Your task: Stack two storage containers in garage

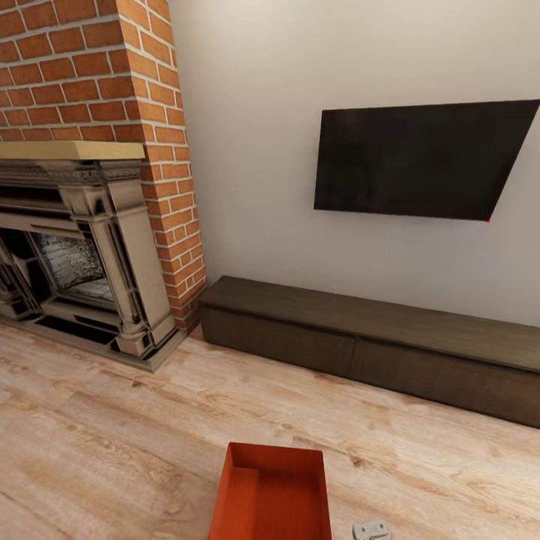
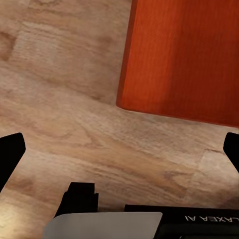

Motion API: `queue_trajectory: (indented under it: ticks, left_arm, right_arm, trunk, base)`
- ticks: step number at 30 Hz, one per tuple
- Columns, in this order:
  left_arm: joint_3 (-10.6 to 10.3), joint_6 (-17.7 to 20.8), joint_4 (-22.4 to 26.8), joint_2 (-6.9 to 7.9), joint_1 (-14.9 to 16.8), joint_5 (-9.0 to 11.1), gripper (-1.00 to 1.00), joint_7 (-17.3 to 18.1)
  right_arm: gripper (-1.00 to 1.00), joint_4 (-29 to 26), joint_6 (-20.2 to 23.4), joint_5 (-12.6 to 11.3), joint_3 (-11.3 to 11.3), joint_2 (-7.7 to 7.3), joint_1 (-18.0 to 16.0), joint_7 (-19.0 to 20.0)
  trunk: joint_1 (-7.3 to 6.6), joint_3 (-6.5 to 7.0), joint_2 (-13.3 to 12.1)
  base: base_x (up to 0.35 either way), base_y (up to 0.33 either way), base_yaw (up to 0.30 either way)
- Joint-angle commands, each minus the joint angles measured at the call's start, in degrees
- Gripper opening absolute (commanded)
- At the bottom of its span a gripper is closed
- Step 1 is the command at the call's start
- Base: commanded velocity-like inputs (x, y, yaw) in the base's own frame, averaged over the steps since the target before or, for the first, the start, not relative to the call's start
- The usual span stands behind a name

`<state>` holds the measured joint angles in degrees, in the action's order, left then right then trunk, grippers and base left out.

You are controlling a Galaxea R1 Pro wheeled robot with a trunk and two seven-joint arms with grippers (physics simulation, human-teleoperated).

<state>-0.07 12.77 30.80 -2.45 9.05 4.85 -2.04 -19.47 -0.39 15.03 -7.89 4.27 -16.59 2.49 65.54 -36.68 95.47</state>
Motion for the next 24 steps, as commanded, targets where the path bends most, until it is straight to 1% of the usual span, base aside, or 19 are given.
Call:
queue_trajectory:
  ticks: [1,18,22,23,24]
  left_arm:
    - [0.0,0.3,0.1,-0.01,0.0,0.5,1.0,-0.2]
    - [0.0,0.3,0.3,-0.09,0.0,0.5,1.0,-0.2]
    - [0.0,0.9,2.5,-0.56,0.0,0.2,1.0,-0.1]
    - [0.0,1.2,4.2,-2.03,0.0,-3.1,1.0,-0.2]
    - [0.0,1.2,4.5,-2.24,0.0,-3.8,1.0,-0.1]
  right_arm:
    - [1.0,-0.1,0.0,0.5,-0.5,0.05,0.0,0.3]
    - [1.0,-0.3,-0.3,0.5,-0.5,0.08,0.0,0.4]
    - [1.0,-0.6,0.0,0.5,-0.5,0.05,0.0,0.3]
    - [1.0,-1.3,0.2,0.5,-0.5,0.04,0.0,0.3]
    - [1.0,-1.3,0.3,0.5,-0.5,0.04,0.0,0.3]
  trunk:
    - [0.22,-0.24,0.4]
    - [3.95,-3.29,7.3]
    - [4.83,-4.01,8.9]
    - [5.05,-4.19,9.3]
    - [5.27,-4.37,9.7]
  base:
    - [0.0,0.0,0.0]
    - [0.0,0.0,0.0]
    - [0.0,0.0,0.0]
    - [0.0,0.0,0.0]
    - [0.0,0.0,0.0]
